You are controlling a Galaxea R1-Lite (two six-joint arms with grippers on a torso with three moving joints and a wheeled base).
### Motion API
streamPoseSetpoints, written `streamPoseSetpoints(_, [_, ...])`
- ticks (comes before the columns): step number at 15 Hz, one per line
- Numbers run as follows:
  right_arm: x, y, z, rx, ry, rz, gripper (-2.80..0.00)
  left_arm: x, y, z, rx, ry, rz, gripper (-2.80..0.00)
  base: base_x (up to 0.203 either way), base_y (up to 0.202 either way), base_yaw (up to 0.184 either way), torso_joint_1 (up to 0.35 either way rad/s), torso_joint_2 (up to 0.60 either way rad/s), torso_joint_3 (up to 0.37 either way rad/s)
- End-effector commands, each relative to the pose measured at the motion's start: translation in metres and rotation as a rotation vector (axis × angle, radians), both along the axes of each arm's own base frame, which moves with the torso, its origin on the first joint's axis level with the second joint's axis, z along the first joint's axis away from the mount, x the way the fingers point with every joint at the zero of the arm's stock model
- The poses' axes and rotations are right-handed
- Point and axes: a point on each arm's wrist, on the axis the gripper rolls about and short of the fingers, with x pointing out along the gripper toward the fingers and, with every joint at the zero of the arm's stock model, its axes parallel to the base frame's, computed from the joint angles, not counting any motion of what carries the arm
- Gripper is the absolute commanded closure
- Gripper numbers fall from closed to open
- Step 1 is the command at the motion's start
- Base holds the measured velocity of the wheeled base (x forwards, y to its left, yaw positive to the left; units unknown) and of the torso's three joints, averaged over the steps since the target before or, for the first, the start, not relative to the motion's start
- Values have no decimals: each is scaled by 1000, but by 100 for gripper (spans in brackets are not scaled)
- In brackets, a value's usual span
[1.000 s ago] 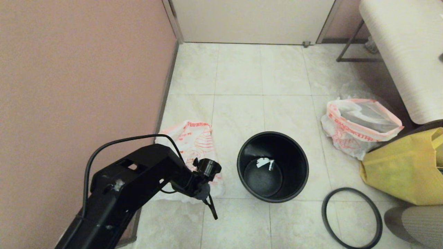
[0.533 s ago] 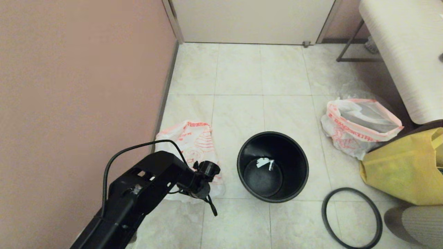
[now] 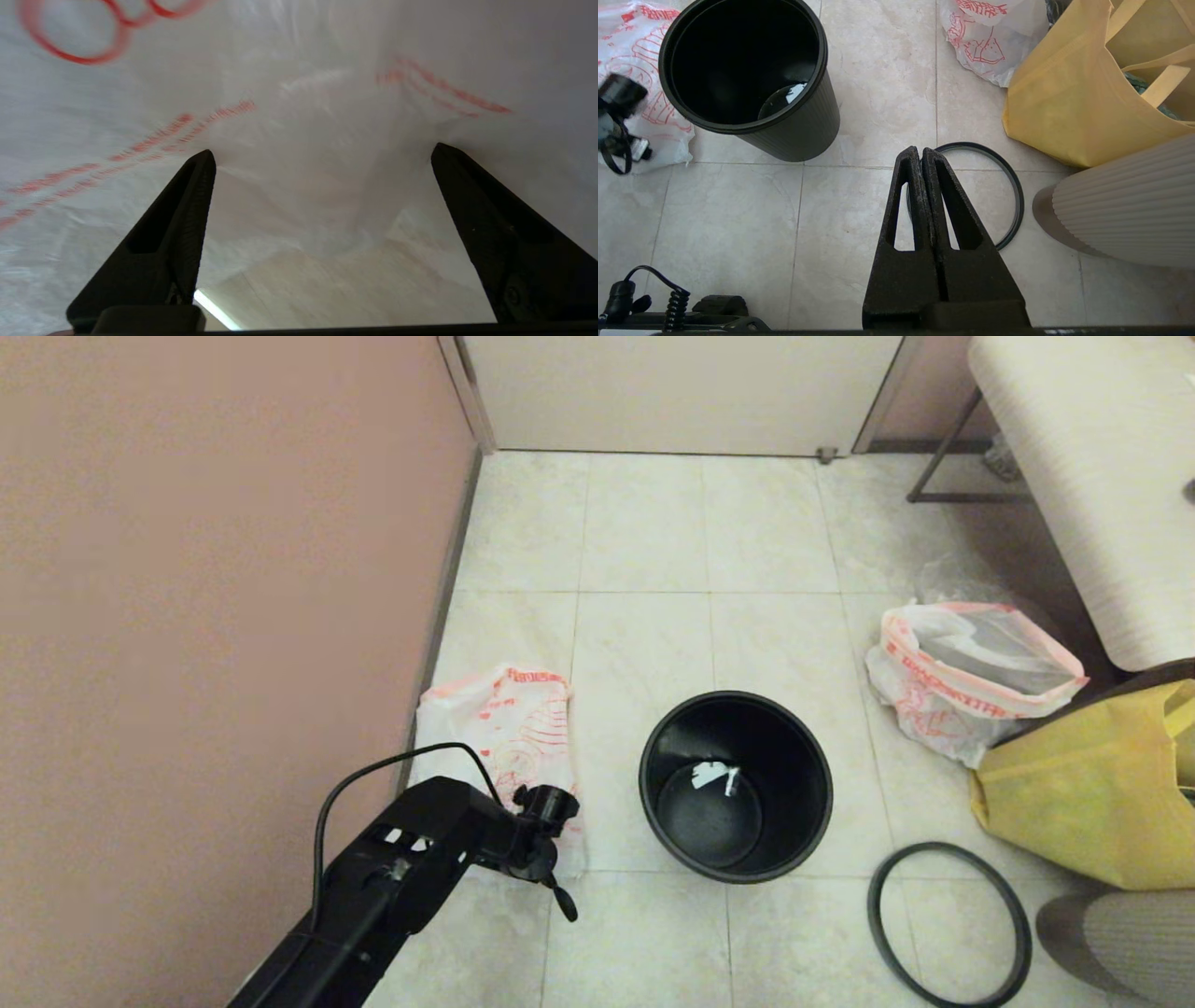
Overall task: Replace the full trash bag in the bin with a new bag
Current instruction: Pick up a new trash bag
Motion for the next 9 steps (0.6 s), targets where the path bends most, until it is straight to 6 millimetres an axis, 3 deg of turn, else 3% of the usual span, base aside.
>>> streamPoseSetpoints(1, [0, 0, 0, -1, 2, 0, 0, -4, 2, -13, 2, 35, -4, 0, 0, 0, 0, 0, 0, 0])
streamPoseSetpoints(9, [0, 0, 0, -1, 0, 0, 0, -18, -1, -13, 1, 183, -32, 0, 0, 0, 0, 0, 0, 0])
